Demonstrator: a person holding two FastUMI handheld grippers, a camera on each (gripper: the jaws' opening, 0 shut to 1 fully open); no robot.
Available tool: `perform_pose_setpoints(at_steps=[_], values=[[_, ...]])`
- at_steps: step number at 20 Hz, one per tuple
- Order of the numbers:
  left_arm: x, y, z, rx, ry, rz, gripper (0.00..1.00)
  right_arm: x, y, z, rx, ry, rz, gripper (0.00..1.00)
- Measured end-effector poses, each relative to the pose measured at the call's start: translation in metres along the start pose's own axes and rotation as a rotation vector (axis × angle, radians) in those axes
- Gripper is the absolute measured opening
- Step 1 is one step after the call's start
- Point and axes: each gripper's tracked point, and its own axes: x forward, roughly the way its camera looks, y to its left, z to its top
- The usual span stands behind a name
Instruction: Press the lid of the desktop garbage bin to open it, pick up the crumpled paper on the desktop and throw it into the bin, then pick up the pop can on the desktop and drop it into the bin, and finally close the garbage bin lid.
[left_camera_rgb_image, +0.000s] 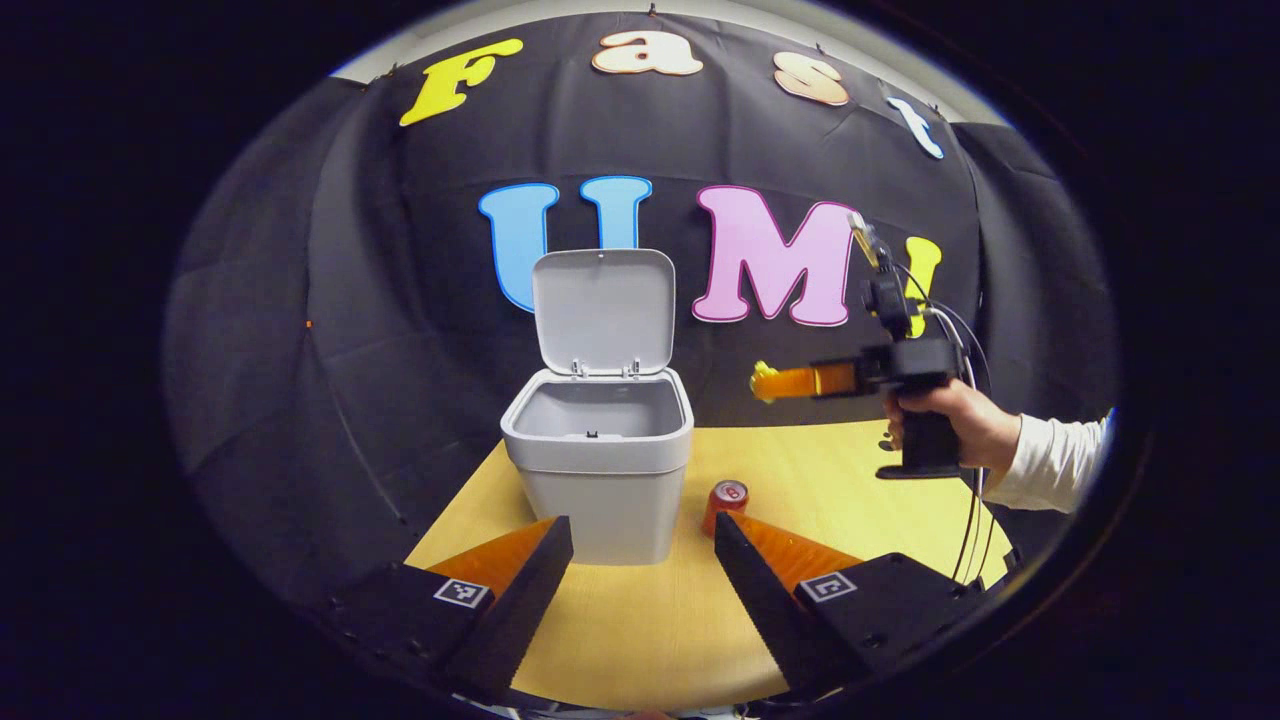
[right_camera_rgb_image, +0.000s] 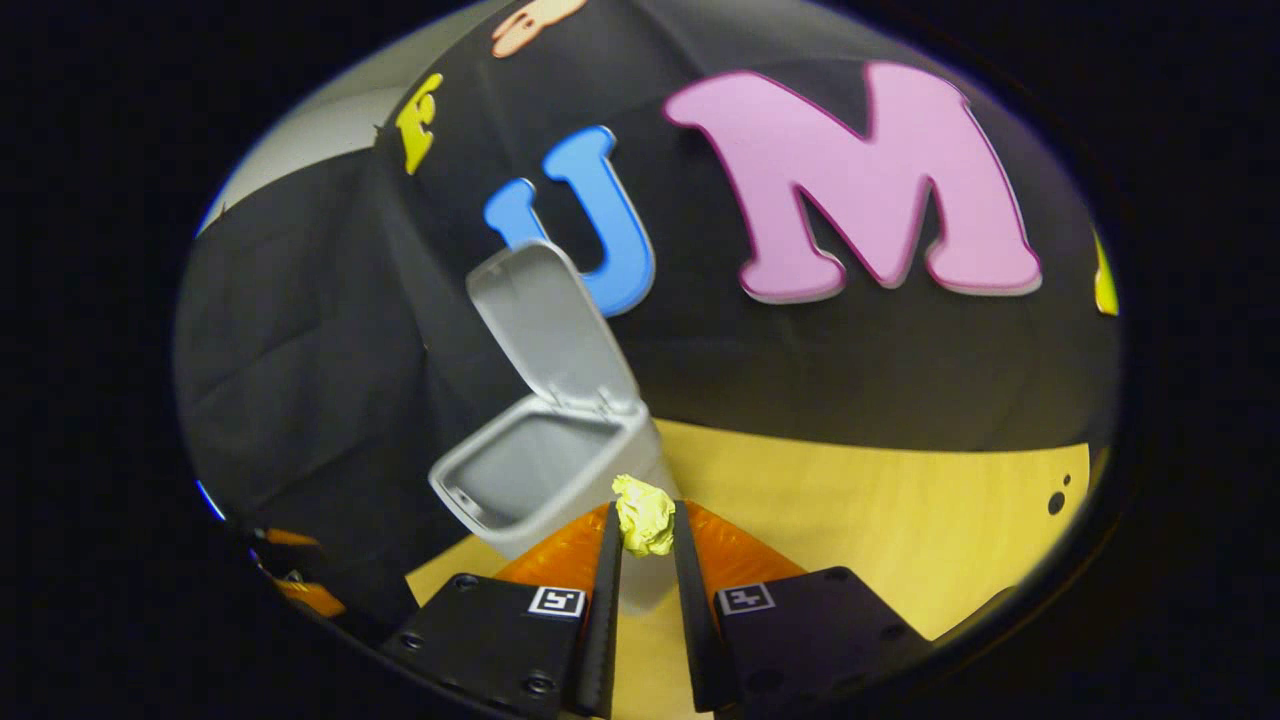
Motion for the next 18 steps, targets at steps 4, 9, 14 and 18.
perform_pose_setpoints(at_steps=[4, 9, 14, 18], values=[[0.002, -0.006, -0.009, -0.029, 0.014, -0.090, 0.96, 0.038, 0.056, -0.021, -0.126, 0.065, 0.040, 0.33], [0.003, 0.001, -0.016, -0.029, 0.022, -0.121, 0.97, 0.066, 0.073, -0.047, -0.242, 0.116, 0.012, 0.33], [0.024, -0.016, -0.028, -0.138, 0.053, -0.173, 0.95, 0.043, 0.062, -0.037, -0.236, 0.108, 0.014, 1.00], [0.063, -0.065, -0.036, -0.296, 0.044, -0.290, 0.95, -0.014, 0.020, -0.021, -0.221, 0.086, -0.055, 0.99]])
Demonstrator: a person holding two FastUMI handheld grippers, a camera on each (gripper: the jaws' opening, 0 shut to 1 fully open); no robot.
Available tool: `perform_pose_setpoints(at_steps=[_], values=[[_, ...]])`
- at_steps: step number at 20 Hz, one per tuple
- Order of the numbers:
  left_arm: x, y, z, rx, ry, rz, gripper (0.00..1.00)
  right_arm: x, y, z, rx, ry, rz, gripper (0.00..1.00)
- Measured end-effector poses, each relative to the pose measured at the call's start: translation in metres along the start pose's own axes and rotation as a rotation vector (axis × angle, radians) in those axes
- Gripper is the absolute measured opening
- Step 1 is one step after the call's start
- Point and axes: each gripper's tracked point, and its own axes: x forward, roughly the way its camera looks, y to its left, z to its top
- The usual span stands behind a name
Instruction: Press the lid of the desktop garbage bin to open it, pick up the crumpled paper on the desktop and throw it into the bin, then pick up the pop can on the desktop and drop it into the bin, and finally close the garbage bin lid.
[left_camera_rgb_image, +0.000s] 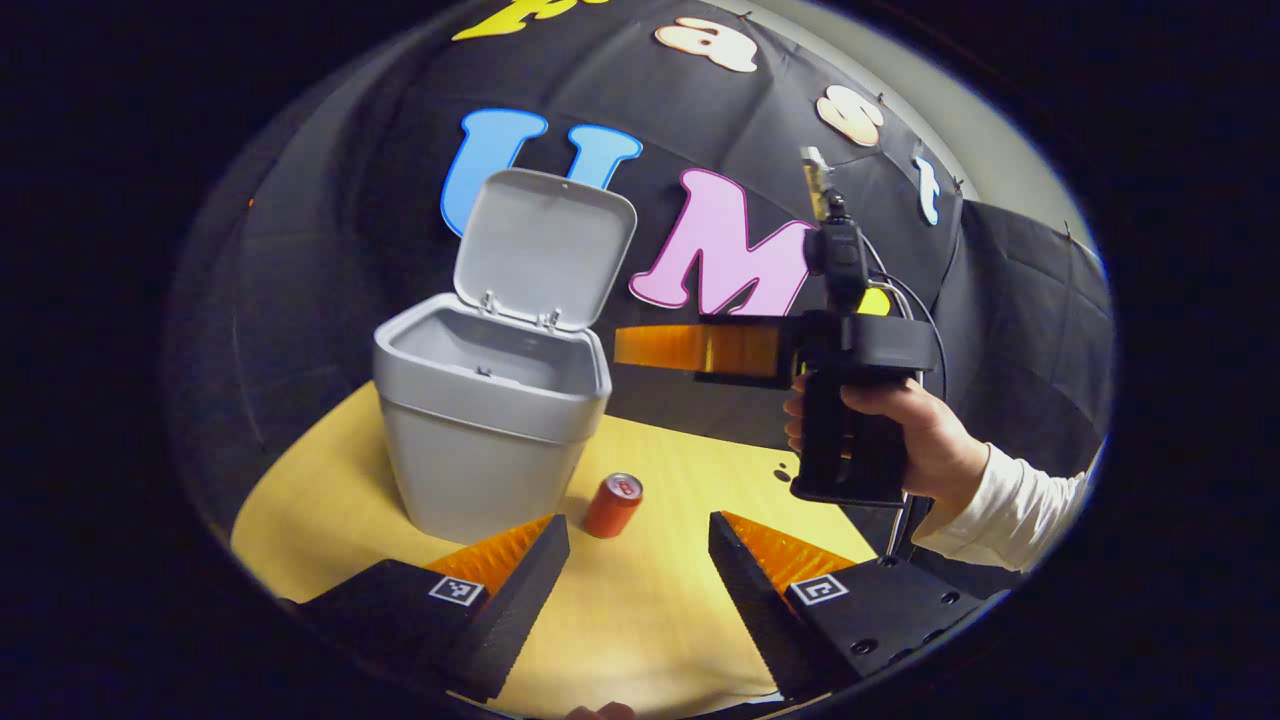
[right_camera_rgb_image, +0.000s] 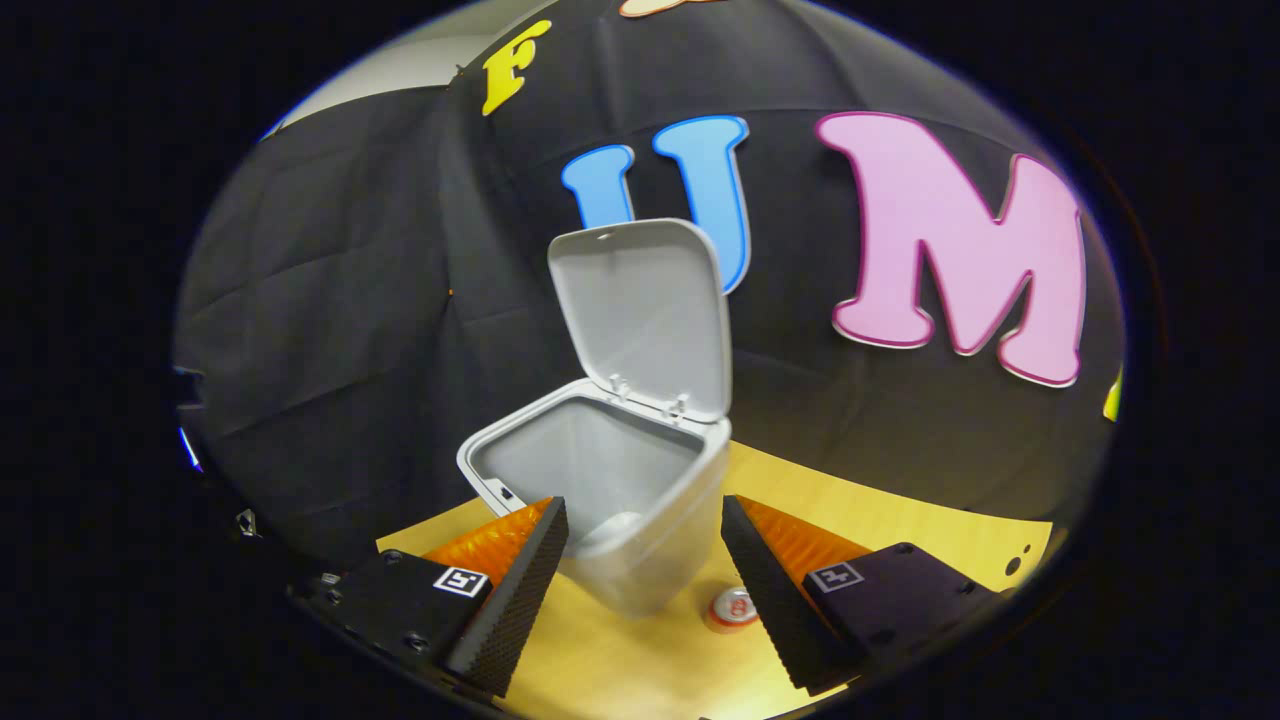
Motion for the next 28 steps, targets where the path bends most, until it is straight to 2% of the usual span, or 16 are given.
perform_pose_setpoints(at_steps=[2, 5, 9, 12, 15, 19, 23, 25, 26, 28], values=[[0.026, 0.003, -0.025, 0.082, 0.066, 0.036, 0.95, -0.032, -0.026, -0.002, 0.005, -0.004, -0.050, 0.99], [0.069, -0.011, -0.054, 0.158, 0.132, 0.020, 0.95, -0.080, -0.062, -0.008, 0.046, -0.012, -0.129, 0.99], [0.130, -0.003, -0.088, 0.252, 0.226, 0.051, 0.96, -0.131, -0.100, -0.026, 0.094, -0.006, -0.225, 0.99], [0.175, 0.013, -0.105, 0.256, 0.275, 0.105, 0.96, -0.161, -0.126, -0.045, 0.119, 0.020, -0.293, 0.99], [0.214, 0.029, -0.110, 0.259, 0.264, 0.166, 0.95, -0.180, -0.149, -0.064, 0.170, 0.048, -0.348, 0.99], [0.260, 0.039, -0.115, 0.308, 0.250, 0.206, 0.95, -0.193, -0.171, -0.086, 0.214, 0.093, -0.377, 0.96], [0.296, 0.046, -0.116, 0.353, 0.228, 0.212, 0.95, -0.197, -0.185, -0.098, 0.209, 0.136, -0.382, 0.95], [0.301, 0.042, -0.115, 0.352, 0.223, 0.195, 0.95, -0.197, -0.187, -0.100, 0.207, 0.142, -0.375, 0.95], [0.300, 0.040, -0.114, 0.354, 0.227, 0.195, 0.89, -0.196, -0.187, -0.099, 0.205, 0.139, -0.370, 0.95], [0.293, 0.030, -0.107, 0.363, 0.220, 0.186, 0.86, -0.194, -0.186, -0.097, 0.203, 0.132, -0.364, 0.95]])
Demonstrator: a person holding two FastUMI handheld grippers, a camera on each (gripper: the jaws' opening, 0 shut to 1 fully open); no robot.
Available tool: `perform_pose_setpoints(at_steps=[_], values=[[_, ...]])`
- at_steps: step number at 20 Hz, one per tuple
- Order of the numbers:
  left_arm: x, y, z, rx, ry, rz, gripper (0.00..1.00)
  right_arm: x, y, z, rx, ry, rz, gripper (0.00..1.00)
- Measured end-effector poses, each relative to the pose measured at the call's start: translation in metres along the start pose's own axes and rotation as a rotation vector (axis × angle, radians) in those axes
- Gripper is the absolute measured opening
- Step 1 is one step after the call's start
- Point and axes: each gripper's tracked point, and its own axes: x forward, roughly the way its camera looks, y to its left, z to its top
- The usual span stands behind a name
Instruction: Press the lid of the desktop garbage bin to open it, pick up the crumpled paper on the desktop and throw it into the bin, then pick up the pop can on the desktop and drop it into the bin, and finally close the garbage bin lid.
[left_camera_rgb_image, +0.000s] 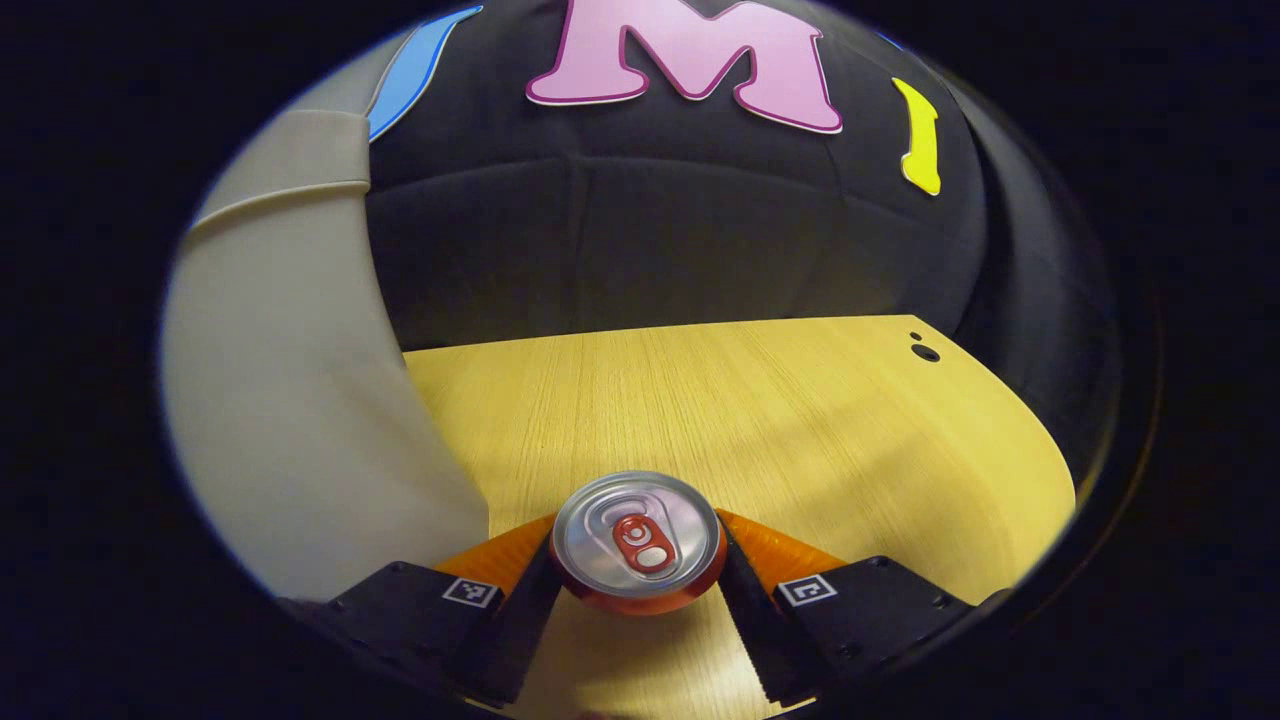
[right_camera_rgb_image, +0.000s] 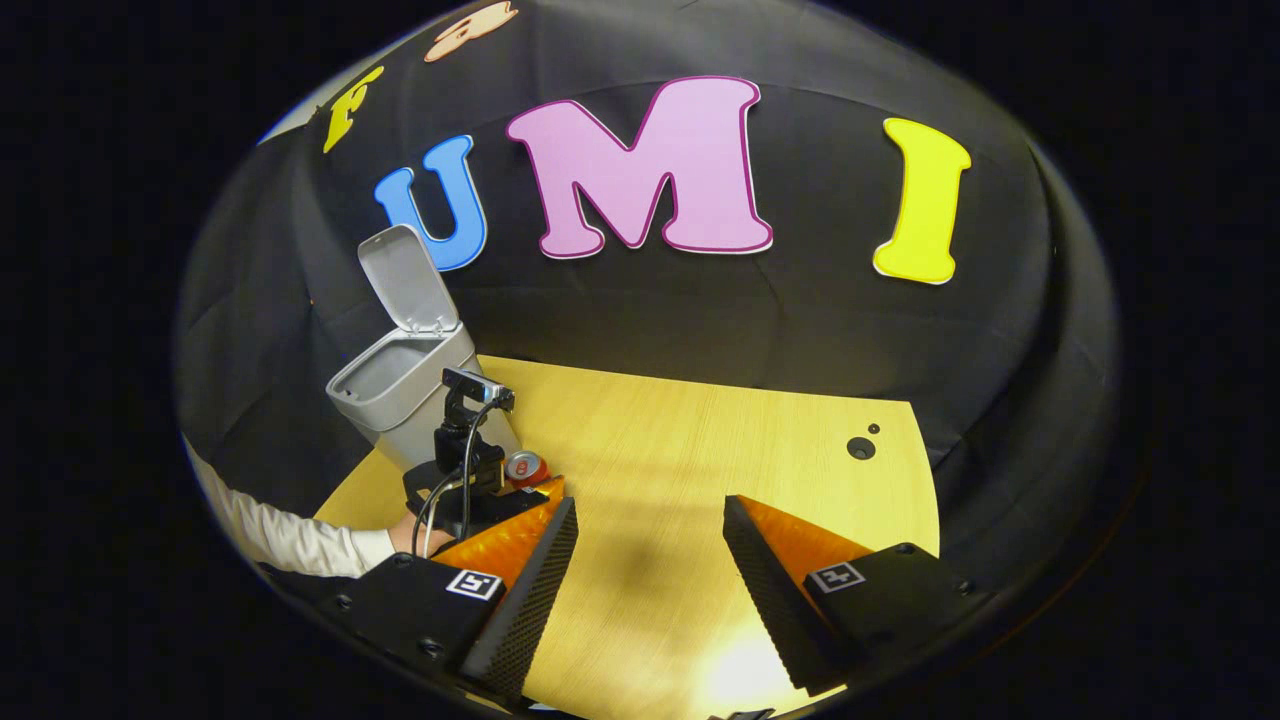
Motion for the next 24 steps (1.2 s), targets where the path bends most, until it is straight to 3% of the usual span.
perform_pose_setpoints(at_steps=[7, 11, 13, 16, 20, 24], values=[[-0.100, -0.021, 0.101, -0.004, -0.204, -0.101, 0.84, -0.002, 0.004, 0.006, 0.018, -0.033, 0.013, 0.95], [-0.167, 0.005, 0.172, -0.051, -0.348, -0.107, 0.84, -0.005, 0.014, 0.003, 0.008, -0.036, 0.025, 0.95], [-0.191, 0.024, 0.214, -0.067, -0.407, -0.084, 0.84, -0.006, 0.015, 0.000, -0.011, -0.029, 0.024, 0.95], [-0.217, 0.081, 0.247, -0.080, -0.462, 0.024, 0.84, -0.008, 0.023, 0.003, -0.003, -0.039, 0.043, 0.95], [-0.216, 0.166, 0.214, -0.133, -0.369, 0.197, 0.84, -0.004, 0.028, -0.002, 0.011, -0.036, 0.052, 0.95], [-0.201, 0.206, 0.164, -0.209, -0.241, 0.250, 0.84, -0.002, 0.029, -0.017, 0.028, -0.009, 0.058, 0.95]])
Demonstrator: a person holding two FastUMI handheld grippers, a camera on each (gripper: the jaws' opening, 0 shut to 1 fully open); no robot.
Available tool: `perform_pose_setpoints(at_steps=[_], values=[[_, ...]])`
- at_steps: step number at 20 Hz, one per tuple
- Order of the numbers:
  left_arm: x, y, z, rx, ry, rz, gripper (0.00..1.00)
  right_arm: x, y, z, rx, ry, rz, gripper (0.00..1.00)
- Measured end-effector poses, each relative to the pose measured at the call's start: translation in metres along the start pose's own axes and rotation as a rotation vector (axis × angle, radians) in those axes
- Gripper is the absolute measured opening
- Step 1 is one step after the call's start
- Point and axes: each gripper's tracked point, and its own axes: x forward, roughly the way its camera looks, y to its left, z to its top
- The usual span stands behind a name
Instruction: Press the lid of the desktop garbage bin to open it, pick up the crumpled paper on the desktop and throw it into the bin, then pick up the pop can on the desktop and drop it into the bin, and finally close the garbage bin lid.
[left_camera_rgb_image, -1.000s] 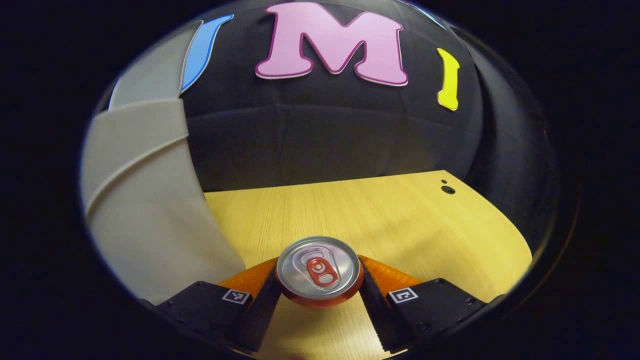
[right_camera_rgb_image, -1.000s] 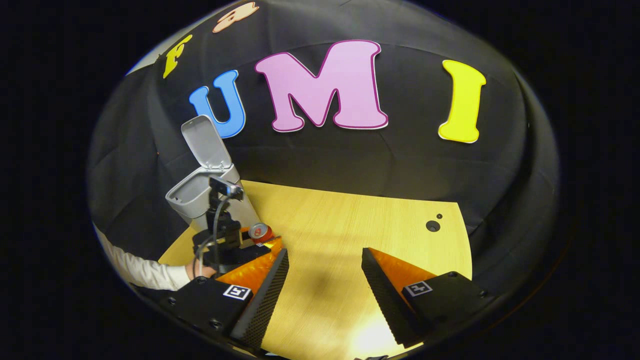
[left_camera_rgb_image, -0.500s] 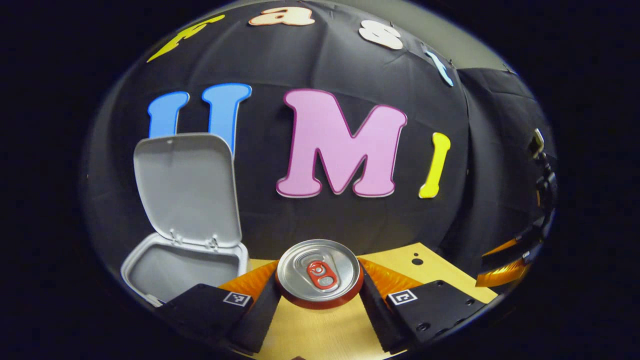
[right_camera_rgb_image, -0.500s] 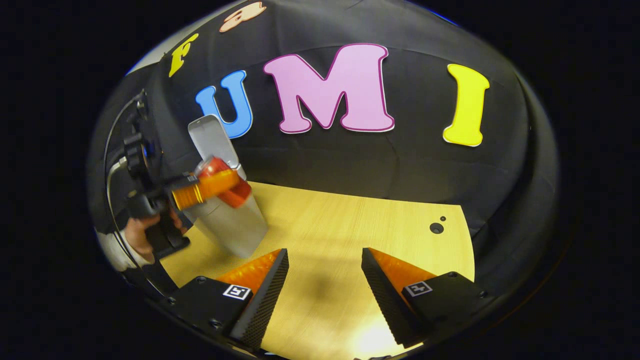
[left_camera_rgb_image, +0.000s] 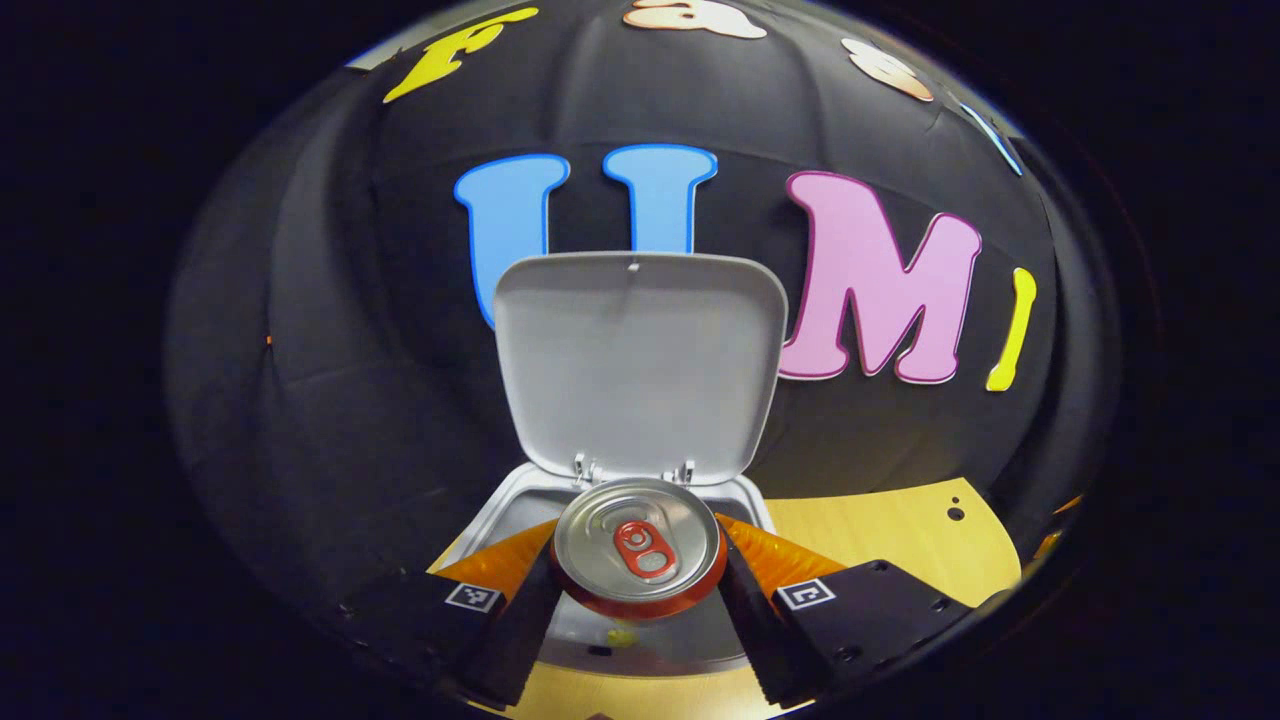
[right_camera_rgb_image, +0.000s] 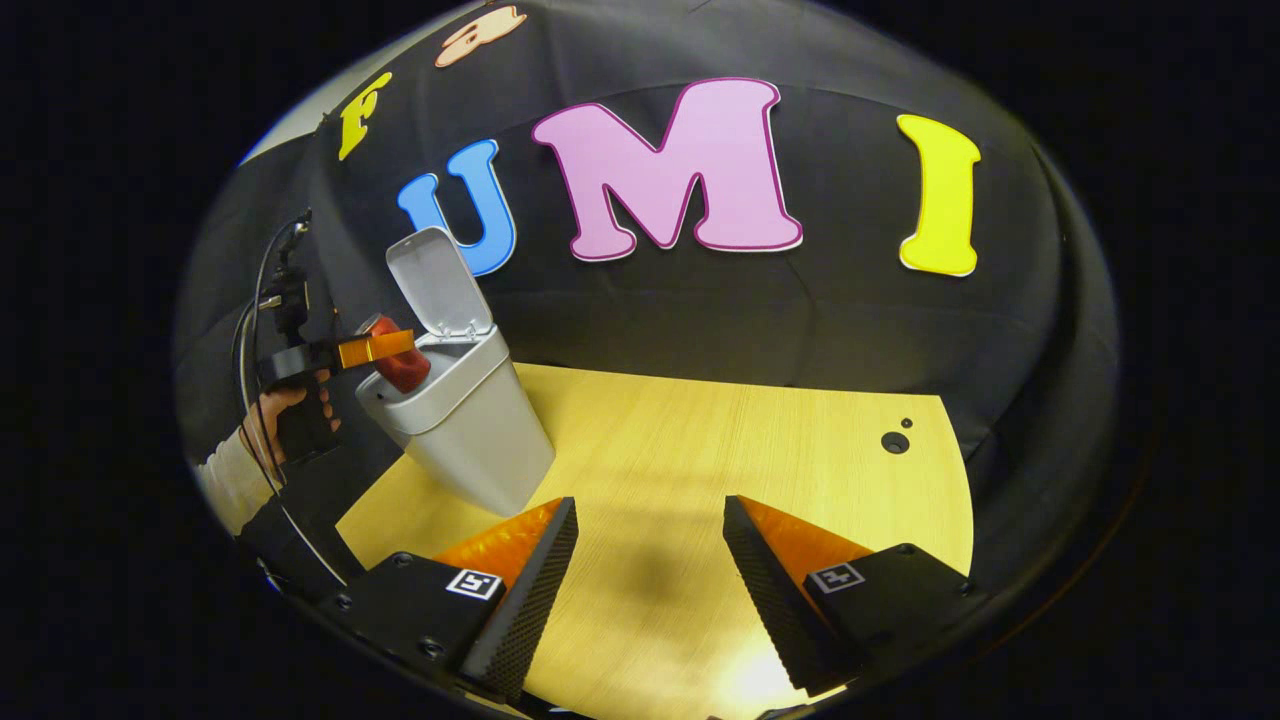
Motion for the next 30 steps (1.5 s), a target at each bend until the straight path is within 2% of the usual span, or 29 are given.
perform_pose_setpoints(at_steps=[2, 6, 7, 8, 9, 14, 15, 16, 19, 22, 25, 27, 30], values=[[0.001, 0.002, -0.009, -0.035, 0.021, -0.004, 0.85, 0.002, -0.003, -0.004, 0.010, 0.013, -0.005, 0.95], [0.004, 0.003, -0.001, -0.029, 0.002, 0.015, 0.87, 0.001, -0.009, -0.001, 0.033, 0.006, -0.013, 0.95], [0.002, 0.000, 0.010, -0.036, -0.010, 0.007, 0.88, 0.000, -0.010, 0.000, 0.039, 0.000, -0.015, 0.95], [-0.001, -0.003, 0.018, -0.041, -0.027, -0.001, 0.94, 0.001, -0.011, 0.000, 0.044, -0.001, -0.018, 0.95], [-0.003, -0.004, 0.028, -0.042, -0.047, -0.002, 0.96, 0.002, -0.013, -0.002, 0.050, 0.000, -0.021, 0.95], [-0.004, 0.009, 0.100, -0.132, -0.158, -0.005, 0.95, 0.003, -0.020, -0.014, 0.073, 0.019, -0.027, 0.95], [-0.003, 0.013, 0.116, -0.127, -0.178, 0.001, 0.92, 0.002, -0.021, -0.018, 0.074, 0.024, -0.029, 0.95], [-0.001, 0.013, 0.126, -0.095, -0.195, -0.005, 0.94, 0.002, -0.023, -0.021, 0.076, 0.029, -0.032, 0.95], [0.005, 0.017, 0.166, 0.054, -0.301, 0.038, 0.93, 0.001, -0.024, -0.026, 0.093, 0.041, -0.033, 0.95], [0.004, 0.002, 0.197, 0.050, -0.419, -0.002, 0.92, -0.001, -0.022, -0.028, 0.097, 0.034, -0.036, 0.95], [0.014, 0.000, 0.220, 0.123, -0.504, -0.004, 0.92, -0.008, -0.025, -0.035, 0.101, 0.043, -0.041, 0.95], [0.023, -0.010, 0.220, 0.137, -0.496, -0.035, 0.91, -0.008, -0.027, -0.042, 0.104, 0.054, -0.047, 0.95], [0.042, -0.013, 0.194, 0.166, -0.391, -0.045, 0.93, -0.009, -0.024, -0.046, 0.132, 0.064, -0.039, 0.95]])
